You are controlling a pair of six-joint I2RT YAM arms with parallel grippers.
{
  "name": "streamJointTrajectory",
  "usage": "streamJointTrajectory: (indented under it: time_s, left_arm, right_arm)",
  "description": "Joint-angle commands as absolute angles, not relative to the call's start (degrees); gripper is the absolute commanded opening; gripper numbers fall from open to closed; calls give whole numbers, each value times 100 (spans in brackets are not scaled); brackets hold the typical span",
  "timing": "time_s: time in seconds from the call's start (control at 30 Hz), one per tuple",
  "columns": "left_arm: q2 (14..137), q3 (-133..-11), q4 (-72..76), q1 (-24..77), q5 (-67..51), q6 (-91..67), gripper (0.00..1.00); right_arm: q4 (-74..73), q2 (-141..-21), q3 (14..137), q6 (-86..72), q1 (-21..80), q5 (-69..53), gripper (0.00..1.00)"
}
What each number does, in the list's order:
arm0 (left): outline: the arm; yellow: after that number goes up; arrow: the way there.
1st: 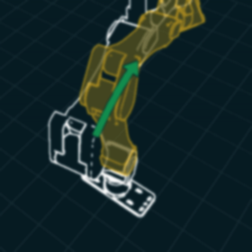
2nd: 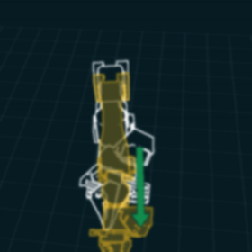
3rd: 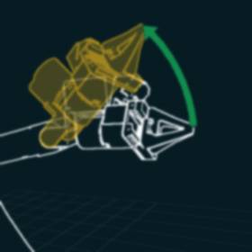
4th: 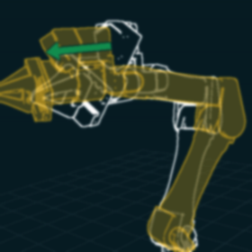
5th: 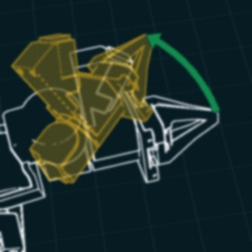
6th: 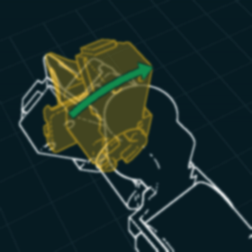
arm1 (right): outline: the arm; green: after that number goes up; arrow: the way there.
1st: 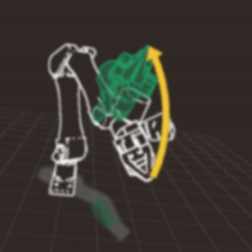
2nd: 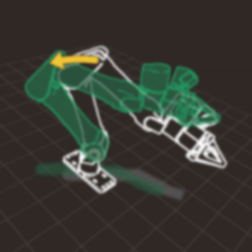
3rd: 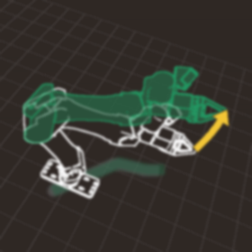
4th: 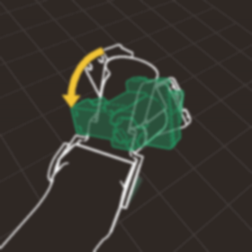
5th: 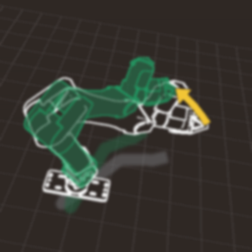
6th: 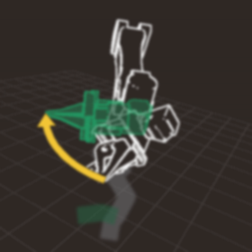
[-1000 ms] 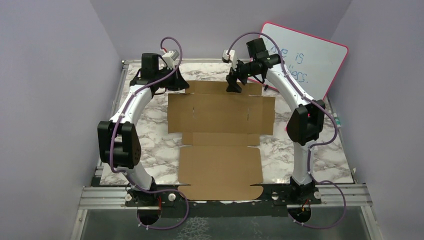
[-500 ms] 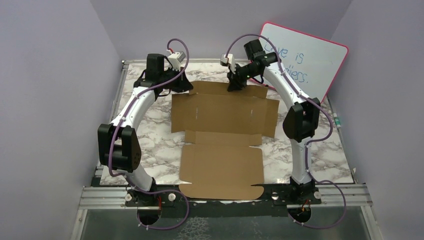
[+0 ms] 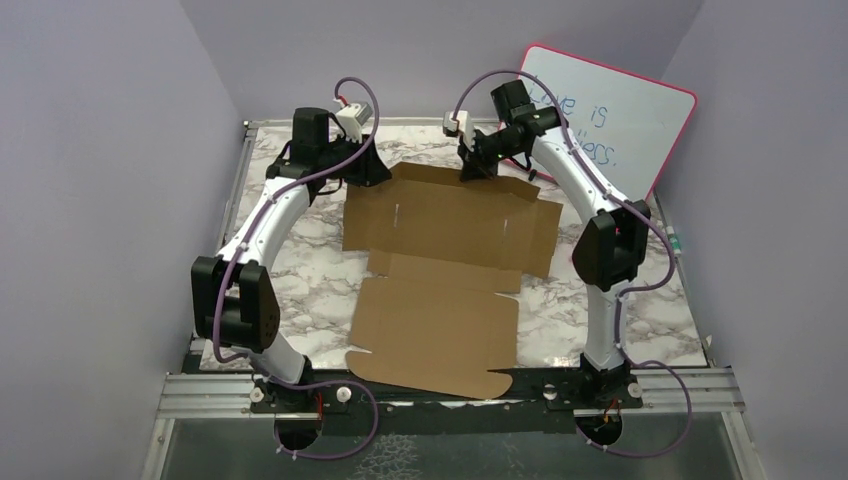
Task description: Fold the paper box
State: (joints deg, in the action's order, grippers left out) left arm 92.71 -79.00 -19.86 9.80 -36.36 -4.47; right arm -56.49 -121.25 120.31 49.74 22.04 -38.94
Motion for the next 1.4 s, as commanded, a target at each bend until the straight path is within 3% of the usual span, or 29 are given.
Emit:
streamJointTrajectory:
  time_s: [0.0, 0.2, 0.57, 0.77, 1.0, 1.37]
  left_arm:
    - [8670, -7717, -1731, 1021, -3529, -683, 40]
    - [8024, -7228, -1448, 996, -2982, -1069, 52]
    - [6697, -6107, -1281, 553, -1115, -1359, 65]
    - [6736, -5981, -1386, 329, -1143, -1547, 67]
    - [7261, -6518, -1352, 202, -1519, -1727, 67]
    - [7450, -6095, -1347, 202, -1951, -1679, 68]
  right_arm:
    - [-5162, -11429, 11745, 5210, 2393, -3279, 1]
    - [-4668, -10892, 11196, 5472, 2716, -2457, 1]
    - [-2502, -9481, 8845, 6948, 3399, -1203, 1]
    - [-1127, -9120, 8032, 7792, 3625, -612, 1]
    - [-690, -9325, 8186, 8277, 3629, -313, 1]
    - [1108, -8653, 5941, 8209, 3957, -33, 1]
